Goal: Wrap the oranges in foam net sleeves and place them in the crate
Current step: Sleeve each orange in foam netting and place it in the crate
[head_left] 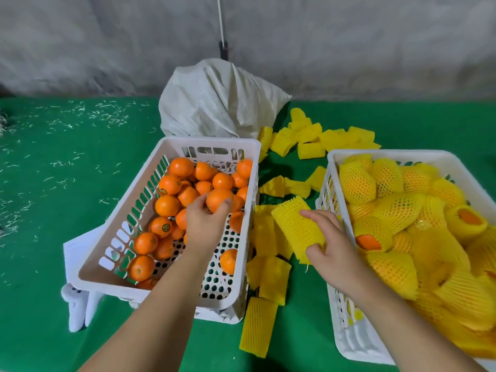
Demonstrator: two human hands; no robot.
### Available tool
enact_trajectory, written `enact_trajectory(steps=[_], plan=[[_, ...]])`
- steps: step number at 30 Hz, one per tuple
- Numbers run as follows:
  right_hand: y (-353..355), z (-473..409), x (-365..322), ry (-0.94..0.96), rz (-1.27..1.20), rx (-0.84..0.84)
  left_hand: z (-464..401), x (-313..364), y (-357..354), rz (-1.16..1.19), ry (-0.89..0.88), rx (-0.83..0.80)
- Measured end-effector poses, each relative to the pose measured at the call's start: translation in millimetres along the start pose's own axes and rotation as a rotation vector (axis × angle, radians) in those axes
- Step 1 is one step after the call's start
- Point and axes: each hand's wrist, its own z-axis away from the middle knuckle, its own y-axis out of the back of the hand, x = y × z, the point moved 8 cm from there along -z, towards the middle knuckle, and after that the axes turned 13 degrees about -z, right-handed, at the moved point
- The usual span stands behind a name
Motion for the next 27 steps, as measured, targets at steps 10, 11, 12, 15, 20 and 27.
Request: enact_trajectory(steps=[10, 11, 12, 15, 20, 27], plan=[[11.3, 4.3, -8.8, -0.02, -0.173, 0.15, 91.2, 54.2, -87.6, 0.381, -0.051, -0.659], [10.0, 5.9, -11.7, -0.011, -0.181, 0.133, 89.9, 51.8, -87.5, 0.419, -0.011, -0.678], [8.5, 7.2, -14.1, -0.002, -0.197, 0.111, 88.8, 50.3, -87.4, 0.457, 0.021, -0.7], [5.5, 7.7, -17.3, -0.001, -0.188, 0.072, 88.8, 54.1, -89.5, 0.44, 0.029, -0.721], [5.7, 4.9, -7.8, -0.014, -0.143, 0.123, 88.6, 55.8, -93.4, 0.393, 0.009, -0.689], [8.3, 1.3, 6.0, -0.065, -0.335, 0.17, 94.8, 58.6, -96.8, 0.42, 0.009, -0.797]])
